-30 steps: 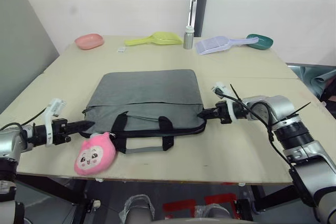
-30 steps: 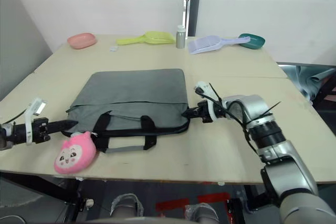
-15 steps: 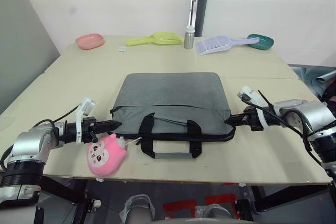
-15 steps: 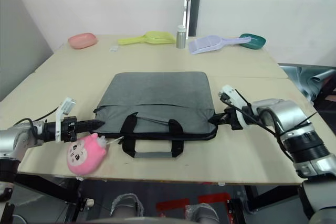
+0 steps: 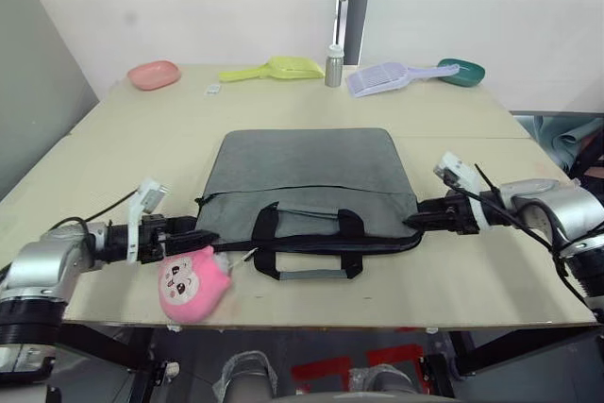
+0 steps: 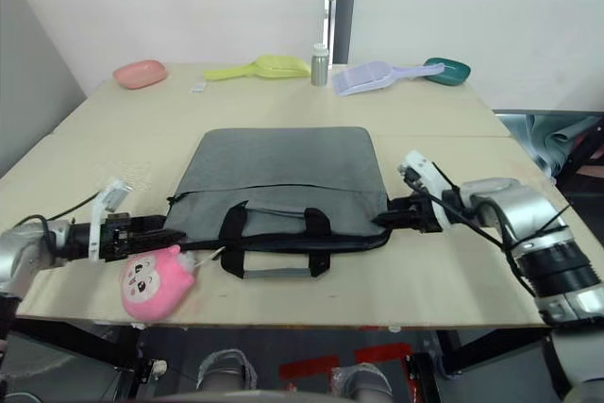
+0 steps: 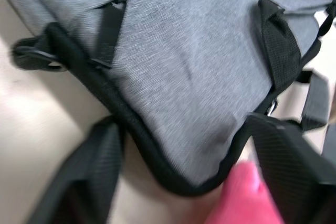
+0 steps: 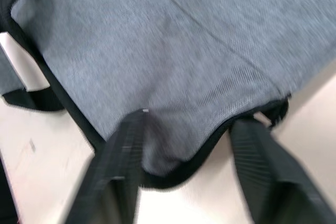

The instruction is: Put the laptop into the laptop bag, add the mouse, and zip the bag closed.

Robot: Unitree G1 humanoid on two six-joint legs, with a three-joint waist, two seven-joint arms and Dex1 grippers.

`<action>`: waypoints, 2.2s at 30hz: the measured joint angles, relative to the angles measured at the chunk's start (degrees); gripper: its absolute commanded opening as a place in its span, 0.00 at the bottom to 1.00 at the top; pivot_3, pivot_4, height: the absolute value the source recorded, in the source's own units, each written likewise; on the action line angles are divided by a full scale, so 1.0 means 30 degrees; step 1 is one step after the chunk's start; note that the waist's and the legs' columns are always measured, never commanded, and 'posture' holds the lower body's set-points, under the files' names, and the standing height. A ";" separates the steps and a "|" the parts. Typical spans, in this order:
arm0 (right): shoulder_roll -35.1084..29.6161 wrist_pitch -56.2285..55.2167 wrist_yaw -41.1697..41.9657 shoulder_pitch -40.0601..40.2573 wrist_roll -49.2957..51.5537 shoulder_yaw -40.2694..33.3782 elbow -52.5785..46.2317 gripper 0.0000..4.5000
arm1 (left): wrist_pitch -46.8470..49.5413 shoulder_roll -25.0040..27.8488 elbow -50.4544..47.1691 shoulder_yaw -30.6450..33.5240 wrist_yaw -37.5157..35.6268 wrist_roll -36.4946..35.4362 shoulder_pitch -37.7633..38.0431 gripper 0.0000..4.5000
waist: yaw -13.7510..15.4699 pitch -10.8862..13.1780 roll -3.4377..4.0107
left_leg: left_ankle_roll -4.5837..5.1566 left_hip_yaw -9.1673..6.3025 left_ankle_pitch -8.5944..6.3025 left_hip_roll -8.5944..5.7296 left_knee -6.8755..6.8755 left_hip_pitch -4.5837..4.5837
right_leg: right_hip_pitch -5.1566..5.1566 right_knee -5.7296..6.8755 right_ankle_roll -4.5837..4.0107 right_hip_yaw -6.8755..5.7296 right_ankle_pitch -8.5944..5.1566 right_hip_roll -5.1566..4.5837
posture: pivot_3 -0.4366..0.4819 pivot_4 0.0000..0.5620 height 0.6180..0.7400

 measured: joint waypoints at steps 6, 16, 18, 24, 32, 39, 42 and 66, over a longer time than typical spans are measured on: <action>-0.2376 0.0952 0.1075 0.0835 0.1392 -0.2738 -0.0364 0.98 | 0.0032 0.2444 0.0338 0.1263 -0.1381 -0.0969 -0.0869 1.00 | 0.0044 0.0008 0.0002 | 0.0009 0.0052 -0.0001 -0.0003 -0.0150 0.0014 | 0.0000 -0.0140 -0.0002 0.0002 0.0001 -0.0001 | 0.48 0.27 1.00; -0.2753 0.1803 0.1126 0.1974 0.5527 -0.7015 -0.6276 0.98 | -0.0253 0.3548 -0.2037 0.0531 -0.3266 -0.2247 -0.1726 1.00 | -0.0191 0.0058 0.0061 | 0.0031 0.0144 -0.0005 0.0004 -0.0204 0.0063 | -0.0009 -0.0161 -0.0003 0.0066 -0.0001 0.0006 | 0.48 0.27 1.00; -0.2625 0.2176 0.0752 0.2335 0.5980 -0.7012 -0.6754 0.98 | -0.0362 0.3682 -0.1975 0.0203 -0.3825 -0.2160 -0.0636 1.00 | -0.0198 0.0070 0.0069 | 0.0032 0.0137 -0.0004 0.0013 -0.0209 0.0040 | -0.0034 -0.0168 -0.0003 0.0057 -0.0001 0.0014 | 0.48 0.27 1.00; -0.2483 0.2765 -0.0183 0.3198 0.7148 -0.7031 -0.8148 0.98 | -0.0597 0.5910 -0.1254 0.1561 -0.5150 -0.1856 0.3085 1.00 | -0.0103 0.0083 0.0078 | 0.0027 0.0150 -0.0008 0.0011 -0.0226 0.0049 | -0.0039 -0.0188 0.0003 0.0066 -0.0005 0.0008 | 0.48 0.27 1.00; -0.1680 0.3852 -0.1590 0.3082 1.1251 -0.7928 -1.0383 0.98 | 0.0113 0.4554 -0.2238 0.2783 -0.4538 -0.2259 0.7418 1.00 | -0.0005 0.0092 0.0092 | 0.0029 0.0146 -0.0010 0.0009 -0.0225 0.0057 | -0.0033 -0.0180 0.0004 0.0062 -0.0005 0.0000 | 0.48 0.27 1.00; -0.1004 0.3340 -0.3969 0.2134 1.3085 -0.7332 -1.1858 0.98 | 0.0808 0.2286 -0.2678 0.1750 -0.2239 -0.2436 0.6360 1.00 | -0.0014 0.0071 0.0072 | 0.0030 0.0123 -0.0008 0.0011 -0.0174 0.0073 | 0.0007 -0.0145 0.0004 0.0056 -0.0003 0.0003 | 0.48 0.27 1.00; -0.0656 0.2489 -0.4414 0.2116 1.1263 -0.5615 -1.1462 0.93 | 0.0928 0.1916 -0.2710 0.1488 -0.1814 -0.2444 0.6046 1.00 | -0.0104 0.0073 0.0075 | 0.0029 0.0121 -0.0008 0.0009 -0.0172 0.0069 | 0.0000 -0.0137 0.0008 0.0057 -0.0002 0.0003 | 0.48 0.27 1.00; 0.3371 -0.3473 -0.1823 -0.4277 -0.2620 0.6636 -0.0924 0.00 | 0.1368 0.1194 -0.3396 0.1000 -0.0945 -0.3054 0.6049 0.41 | -0.0239 -0.0016 0.0026 | 0.0030 0.0100 -0.0004 0.0003 -0.0095 0.0091 | 0.0022 -0.0034 0.0006 0.0053 0.0002 -0.0002 | 0.48 0.27 1.00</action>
